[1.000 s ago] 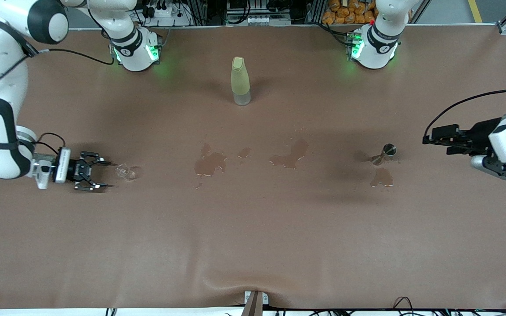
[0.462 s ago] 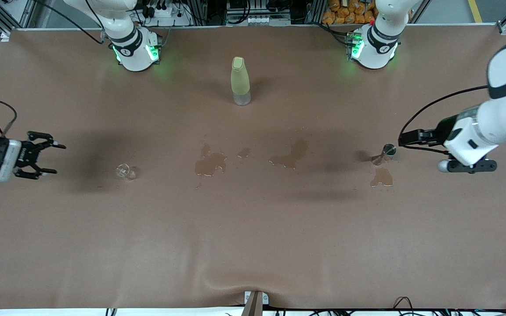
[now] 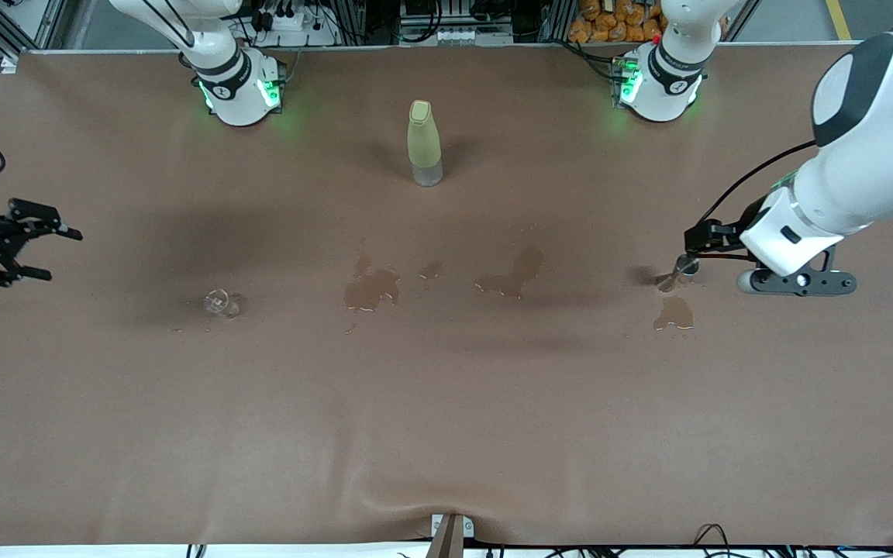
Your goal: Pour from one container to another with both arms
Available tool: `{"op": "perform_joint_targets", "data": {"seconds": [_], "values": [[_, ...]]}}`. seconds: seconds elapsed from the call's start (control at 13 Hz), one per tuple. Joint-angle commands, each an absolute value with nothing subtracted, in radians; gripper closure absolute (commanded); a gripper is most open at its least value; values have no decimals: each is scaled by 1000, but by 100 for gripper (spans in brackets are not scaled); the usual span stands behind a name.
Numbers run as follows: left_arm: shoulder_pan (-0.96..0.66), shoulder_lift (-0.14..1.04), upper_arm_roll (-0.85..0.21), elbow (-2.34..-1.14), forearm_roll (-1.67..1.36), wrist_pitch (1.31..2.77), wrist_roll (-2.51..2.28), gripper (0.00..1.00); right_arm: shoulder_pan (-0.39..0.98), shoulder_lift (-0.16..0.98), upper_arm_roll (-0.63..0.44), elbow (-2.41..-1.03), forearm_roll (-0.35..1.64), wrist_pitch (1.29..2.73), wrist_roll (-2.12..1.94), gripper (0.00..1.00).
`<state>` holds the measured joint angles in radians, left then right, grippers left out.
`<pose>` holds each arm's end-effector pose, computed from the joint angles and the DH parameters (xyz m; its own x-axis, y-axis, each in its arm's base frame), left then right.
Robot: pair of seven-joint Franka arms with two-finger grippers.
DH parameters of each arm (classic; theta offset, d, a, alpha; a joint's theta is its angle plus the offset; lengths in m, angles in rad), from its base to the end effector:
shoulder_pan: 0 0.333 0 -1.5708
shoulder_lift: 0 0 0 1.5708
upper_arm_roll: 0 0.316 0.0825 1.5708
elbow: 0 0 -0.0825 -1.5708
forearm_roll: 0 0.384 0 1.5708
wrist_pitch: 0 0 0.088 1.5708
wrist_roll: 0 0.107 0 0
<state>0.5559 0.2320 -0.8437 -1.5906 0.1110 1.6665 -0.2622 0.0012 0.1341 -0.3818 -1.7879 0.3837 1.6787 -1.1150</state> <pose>0.5920 -0.1197 0.5286 0.9952 -0.0357 -0.0911 -0.0320 -0.9986 0.0411 0.5492 -0.1716 0.4656 0.8055 0.5674 0.1707 0.5881 -0.7304 -0.3473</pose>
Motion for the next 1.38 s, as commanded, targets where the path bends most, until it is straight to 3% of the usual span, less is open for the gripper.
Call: {"op": "perform_joint_targets", "data": {"seconds": [0.0,0.23,0.54,0.69,0.92,1.31], "values": [[569,221,-844,-1585,132,1664,-256,0,55,32,-396,-1761,307,1606,-849,1],[571,221,-844,-1585,130,1704,-262,0,87,-3,-374,-1657,241,1488,-578,0],[575,224,-832,-1585,130,1736,-264,0,77,-31,-244,-1539,141,1401,-387,0],[456,218,-705,-1585,124,1740,-262,0,69,-37,-203,-1513,103,1394,-384,0],[199,177,-413,-1586,91,1756,-255,0,49,-55,-146,-1506,51,1382,-200,0],[2,140,-207,-1641,18,1845,-252,0,9,-51,-54,-1477,21,1345,-25,0]]}}
